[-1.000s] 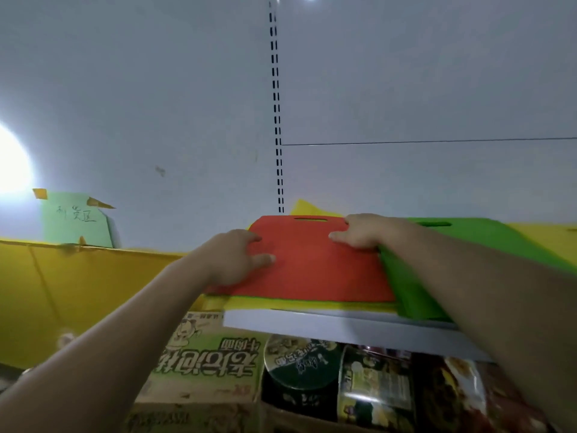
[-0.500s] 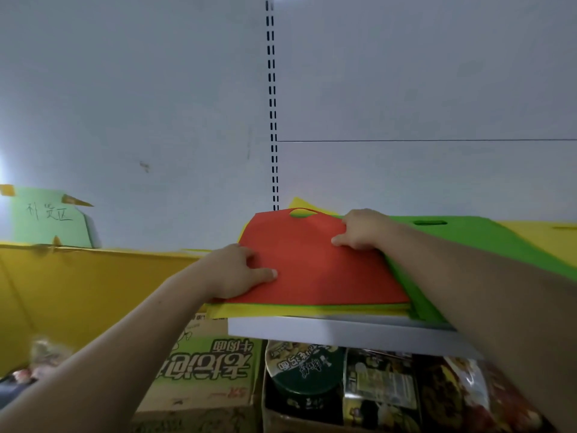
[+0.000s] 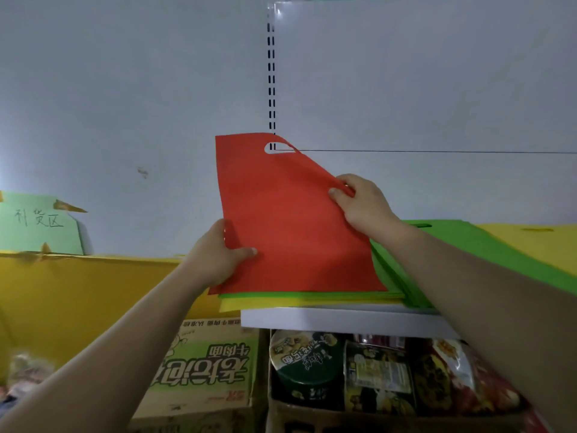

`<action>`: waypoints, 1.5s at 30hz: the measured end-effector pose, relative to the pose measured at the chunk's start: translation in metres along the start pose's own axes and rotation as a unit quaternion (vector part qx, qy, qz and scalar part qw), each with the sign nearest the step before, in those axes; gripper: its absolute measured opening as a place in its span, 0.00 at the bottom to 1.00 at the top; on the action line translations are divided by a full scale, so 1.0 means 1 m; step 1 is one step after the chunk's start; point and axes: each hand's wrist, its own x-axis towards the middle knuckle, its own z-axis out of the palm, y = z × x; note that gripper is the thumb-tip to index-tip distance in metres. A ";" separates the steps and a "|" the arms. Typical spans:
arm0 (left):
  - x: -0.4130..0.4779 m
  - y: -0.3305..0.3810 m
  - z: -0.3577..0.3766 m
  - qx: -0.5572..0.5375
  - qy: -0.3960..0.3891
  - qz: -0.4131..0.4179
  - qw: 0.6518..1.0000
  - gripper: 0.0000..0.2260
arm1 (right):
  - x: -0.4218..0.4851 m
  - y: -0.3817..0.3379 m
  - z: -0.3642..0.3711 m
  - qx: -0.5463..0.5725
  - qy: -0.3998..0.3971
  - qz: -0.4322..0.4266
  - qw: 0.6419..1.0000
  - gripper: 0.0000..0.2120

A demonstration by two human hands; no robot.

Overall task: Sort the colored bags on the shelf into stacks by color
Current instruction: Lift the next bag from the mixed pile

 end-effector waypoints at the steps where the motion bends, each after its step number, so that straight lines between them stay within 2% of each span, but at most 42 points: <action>1: -0.001 -0.002 -0.005 -0.041 0.015 -0.006 0.999 0.35 | -0.004 -0.005 -0.002 0.020 0.015 0.003 1.000 0.11; 2: -0.002 -0.003 -0.009 -0.077 0.029 -0.004 0.997 0.36 | -0.008 -0.011 -0.005 0.043 0.033 0.008 0.999 0.10; 4: -0.006 -0.005 -0.018 -0.135 0.041 0.025 0.990 0.28 | -0.018 -0.020 -0.010 0.088 0.071 0.023 0.993 0.09; 5: -0.008 -0.006 -0.021 -0.155 0.038 0.044 0.986 0.24 | -0.024 -0.024 -0.013 0.102 0.090 0.030 0.990 0.09; 7: -0.017 -0.005 -0.025 -0.190 0.017 0.072 0.979 0.22 | -0.034 -0.030 -0.020 0.120 0.120 0.043 0.984 0.07; 11: -0.033 -0.002 -0.026 -0.220 -0.008 0.114 0.969 0.24 | -0.058 -0.033 -0.031 0.153 0.161 0.091 0.971 0.12; 17: -0.049 0.008 -0.013 -0.238 -0.045 0.173 0.955 0.28 | -0.116 -0.034 -0.057 0.086 0.224 0.122 0.963 0.14; 21: -0.063 0.020 0.011 -0.259 -0.088 0.214 0.938 0.28 | -0.157 -0.029 -0.084 0.065 0.285 0.161 0.943 0.17; 26: -0.085 0.049 0.045 -0.276 -0.150 0.251 0.915 0.31 | -0.203 -0.026 -0.137 0.144 0.336 0.257 0.895 0.30; 29: -0.100 0.075 0.070 -0.274 -0.182 0.277 0.903 0.33 | -0.231 -0.015 -0.175 0.221 0.347 0.272 0.870 0.27; 31: -0.113 0.094 0.092 -0.278 -0.200 0.291 0.893 0.33 | -0.253 -0.005 -0.206 0.231 0.374 0.268 0.857 0.26; 34: -0.143 0.128 0.131 -0.312 -0.248 0.287 0.871 0.32 | -0.288 0.006 -0.256 0.218 0.422 0.246 0.845 0.28; 39: -0.203 0.189 0.203 -0.344 -0.313 0.276 0.841 0.30 | -0.347 0.012 -0.340 0.137 0.494 0.218 0.830 0.25; 45: -0.284 0.254 0.275 -0.385 -0.376 0.276 0.796 0.28 | -0.423 0.026 -0.434 0.039 0.532 0.246 0.809 0.27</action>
